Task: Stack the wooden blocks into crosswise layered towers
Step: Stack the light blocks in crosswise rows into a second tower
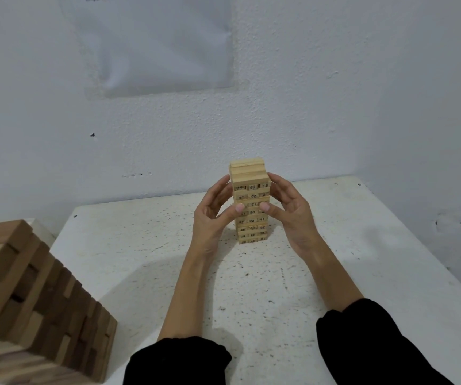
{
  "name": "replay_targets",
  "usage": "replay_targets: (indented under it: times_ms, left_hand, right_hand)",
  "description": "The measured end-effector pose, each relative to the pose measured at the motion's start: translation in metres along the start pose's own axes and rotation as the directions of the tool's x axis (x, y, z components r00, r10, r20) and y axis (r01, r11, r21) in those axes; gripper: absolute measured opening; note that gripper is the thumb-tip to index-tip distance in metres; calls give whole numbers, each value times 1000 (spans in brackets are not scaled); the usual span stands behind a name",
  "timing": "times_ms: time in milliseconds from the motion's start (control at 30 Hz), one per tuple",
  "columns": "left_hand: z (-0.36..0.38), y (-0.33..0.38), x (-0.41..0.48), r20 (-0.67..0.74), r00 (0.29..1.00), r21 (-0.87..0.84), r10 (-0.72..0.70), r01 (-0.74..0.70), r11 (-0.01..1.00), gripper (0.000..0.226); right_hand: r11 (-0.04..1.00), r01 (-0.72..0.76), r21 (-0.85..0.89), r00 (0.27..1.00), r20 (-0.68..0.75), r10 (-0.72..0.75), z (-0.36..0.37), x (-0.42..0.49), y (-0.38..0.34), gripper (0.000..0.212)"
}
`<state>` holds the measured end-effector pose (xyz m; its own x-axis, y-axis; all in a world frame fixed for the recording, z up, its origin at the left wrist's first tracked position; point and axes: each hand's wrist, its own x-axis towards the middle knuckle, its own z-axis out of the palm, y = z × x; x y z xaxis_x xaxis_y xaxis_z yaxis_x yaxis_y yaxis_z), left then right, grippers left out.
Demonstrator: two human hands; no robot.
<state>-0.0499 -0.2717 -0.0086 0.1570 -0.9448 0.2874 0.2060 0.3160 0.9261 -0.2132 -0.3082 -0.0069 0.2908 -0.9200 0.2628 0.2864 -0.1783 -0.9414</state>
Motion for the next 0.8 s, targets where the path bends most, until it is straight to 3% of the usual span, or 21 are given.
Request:
replay_targets:
  times_ms: [233, 467, 667, 800]
  left_hand:
    - [0, 8, 0, -16, 1000, -3, 17, -17, 1000, 68]
    - [6, 15, 2, 4, 999, -16, 40, -40, 999, 63]
    - [7, 17, 1, -1, 999, 16, 49, -49, 999, 62]
    - [6, 20, -2, -17, 999, 105, 29, -28, 994, 79]
  right_hand:
    - [999, -2, -38, 999, 38, 4, 2, 1, -10, 77]
    - [998, 34, -44, 999, 18, -33, 4, 1, -12, 60]
    - [997, 34, -64, 999, -9, -35, 5, 0, -15, 63]
    - [994, 26, -110, 999, -26, -29, 11, -4, -20, 75]
